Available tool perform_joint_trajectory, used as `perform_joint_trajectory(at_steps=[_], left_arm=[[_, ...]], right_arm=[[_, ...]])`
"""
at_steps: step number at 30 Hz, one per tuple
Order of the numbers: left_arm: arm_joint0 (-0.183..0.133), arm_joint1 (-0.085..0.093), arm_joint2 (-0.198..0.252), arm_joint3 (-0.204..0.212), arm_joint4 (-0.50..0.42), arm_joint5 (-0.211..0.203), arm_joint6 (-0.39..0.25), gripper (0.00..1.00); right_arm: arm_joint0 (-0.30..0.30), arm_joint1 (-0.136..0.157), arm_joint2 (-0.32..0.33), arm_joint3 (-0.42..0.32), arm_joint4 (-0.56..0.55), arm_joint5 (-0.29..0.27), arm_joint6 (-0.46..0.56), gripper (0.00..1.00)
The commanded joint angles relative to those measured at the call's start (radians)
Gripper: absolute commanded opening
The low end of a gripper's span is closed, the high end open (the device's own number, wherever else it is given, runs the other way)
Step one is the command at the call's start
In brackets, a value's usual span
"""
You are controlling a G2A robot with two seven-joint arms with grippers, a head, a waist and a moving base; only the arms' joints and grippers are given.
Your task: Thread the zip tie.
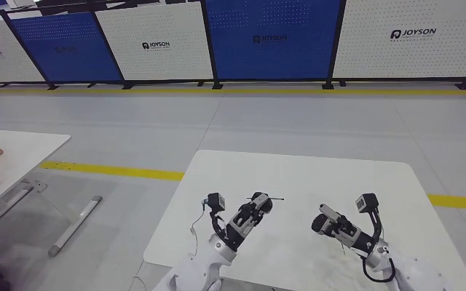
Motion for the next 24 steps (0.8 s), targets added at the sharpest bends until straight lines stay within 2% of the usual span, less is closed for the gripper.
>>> perform_joint_trajectory(at_steps=[1,6,8,11,14,20,23,24], left_arm=[[-0.021,-0.002,0.01,0.053,0.0,0.02,-0.002,0.0],[-0.082,-0.009,0.04,0.186,-0.002,0.089,-0.02,0.0],[-0.099,-0.012,0.057,0.228,-0.005,0.096,-0.019,0.0],[-0.122,-0.018,0.079,0.269,-0.014,0.096,-0.019,0.0],[-0.133,-0.022,0.091,0.279,-0.015,0.091,-0.004,0.0],[-0.134,-0.023,0.092,0.278,-0.014,0.09,-0.004,0.0],[-0.126,-0.023,0.094,0.254,-0.001,0.042,0.008,0.0],[-0.118,-0.023,0.093,0.233,-0.005,0.015,0.012,0.0]], right_arm=[[0.0,0.0,0.0,0.0,0.0,0.0,0.0,1.0],[0.0,0.0,0.0,0.0,0.0,0.0,0.0,1.0],[0.0,0.0,0.0,0.0,0.0,0.0,0.0,1.0],[0.0,0.0,0.0,0.0,0.0,0.0,0.0,1.0],[0.0,0.0,0.0,0.0,0.0,0.0,0.0,1.0],[0.0,0.0,0.0,0.0,0.0,0.0,0.0,1.0],[0.0,0.0,0.0,0.0,0.0,0.0,0.0,1.0],[0.0,0.0,0.0,0.0,0.0,0.0,0.0,1.0]])
